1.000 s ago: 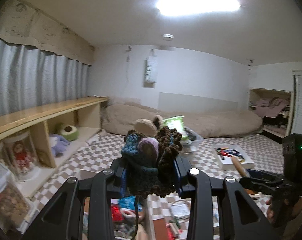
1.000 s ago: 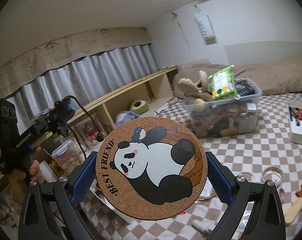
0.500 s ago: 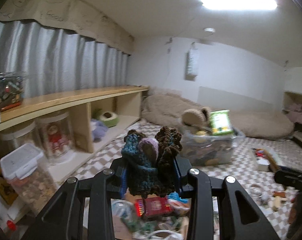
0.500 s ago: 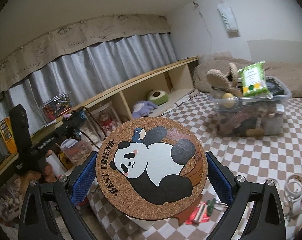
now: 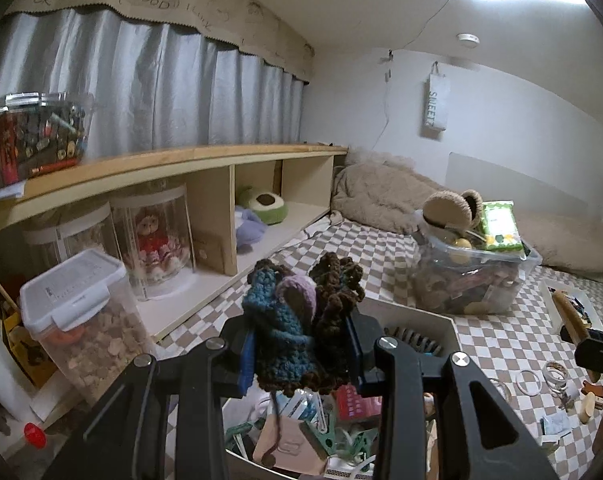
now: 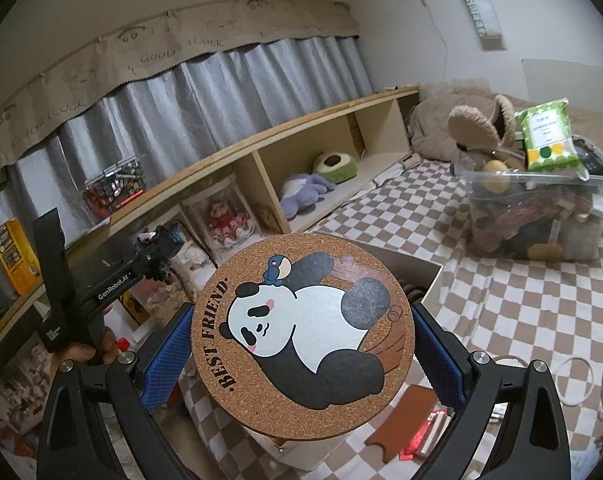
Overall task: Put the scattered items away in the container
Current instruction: 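Lift and carry the pouch with the left tool while the right tool carries the coaster to the SHOES box, then lower the pouch into the SHOES box and open the left tool while the right tool releases the coaster there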
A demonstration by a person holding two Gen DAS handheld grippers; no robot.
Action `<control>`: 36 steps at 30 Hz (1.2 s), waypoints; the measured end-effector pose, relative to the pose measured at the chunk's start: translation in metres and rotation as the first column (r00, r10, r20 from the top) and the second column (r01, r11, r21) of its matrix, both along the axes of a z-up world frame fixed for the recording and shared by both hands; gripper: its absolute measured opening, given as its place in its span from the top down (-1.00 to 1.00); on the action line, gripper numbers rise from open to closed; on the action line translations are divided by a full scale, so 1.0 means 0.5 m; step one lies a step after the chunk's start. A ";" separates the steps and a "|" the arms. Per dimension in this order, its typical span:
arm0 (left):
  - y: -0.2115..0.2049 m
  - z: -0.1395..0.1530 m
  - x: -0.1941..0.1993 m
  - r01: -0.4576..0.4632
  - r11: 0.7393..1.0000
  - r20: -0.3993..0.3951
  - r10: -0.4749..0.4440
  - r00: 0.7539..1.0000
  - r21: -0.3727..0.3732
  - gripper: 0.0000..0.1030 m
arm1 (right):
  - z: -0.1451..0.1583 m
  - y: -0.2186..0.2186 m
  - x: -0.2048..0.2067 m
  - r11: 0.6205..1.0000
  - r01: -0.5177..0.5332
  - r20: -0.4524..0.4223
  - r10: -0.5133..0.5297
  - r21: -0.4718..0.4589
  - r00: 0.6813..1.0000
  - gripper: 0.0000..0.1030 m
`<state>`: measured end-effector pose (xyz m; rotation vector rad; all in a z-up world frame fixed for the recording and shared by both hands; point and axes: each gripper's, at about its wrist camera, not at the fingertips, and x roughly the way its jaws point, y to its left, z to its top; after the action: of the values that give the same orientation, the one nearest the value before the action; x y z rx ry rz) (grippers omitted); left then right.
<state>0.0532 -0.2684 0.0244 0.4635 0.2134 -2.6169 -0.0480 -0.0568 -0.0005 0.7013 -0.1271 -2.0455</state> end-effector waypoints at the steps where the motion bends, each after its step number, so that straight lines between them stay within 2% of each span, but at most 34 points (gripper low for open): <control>1: -0.003 -0.004 -0.003 0.000 1.000 0.008 0.000 1.000 0.003 0.31 | -0.003 -0.007 -0.003 1.000 -0.005 0.003 0.005 0.004 1.000 -0.95; 10: -0.021 -0.063 -0.051 0.058 0.996 0.099 -0.065 0.993 0.069 0.31 | -0.020 -0.052 -0.039 0.999 -0.018 0.011 0.018 0.041 1.000 -0.95; 18: -0.013 -0.109 -0.089 0.113 0.989 0.194 -0.129 0.972 0.091 0.31 | -0.044 -0.090 -0.083 0.997 -0.024 0.041 0.021 0.073 0.999 -0.95; 25: -0.022 -0.132 -0.101 0.103 0.988 0.219 -0.127 0.967 0.118 0.30 | -0.076 -0.146 -0.134 0.991 -0.027 0.074 0.017 0.128 0.997 -0.95; 31: -0.032 -0.159 -0.118 0.150 0.969 0.214 -0.192 0.958 0.196 0.30 | -0.097 -0.199 -0.174 0.985 -0.029 0.097 0.012 0.170 0.995 -0.95; 36: -0.026 -0.184 -0.140 0.166 0.963 0.245 -0.217 0.945 0.213 0.30 | -0.111 -0.236 -0.193 0.976 -0.023 0.091 0.004 0.215 0.996 -0.95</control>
<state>-0.0167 -0.2815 -0.0678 0.9396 0.3456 -2.6966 -0.1443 -0.1747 -0.0559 0.9269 0.0490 -2.0335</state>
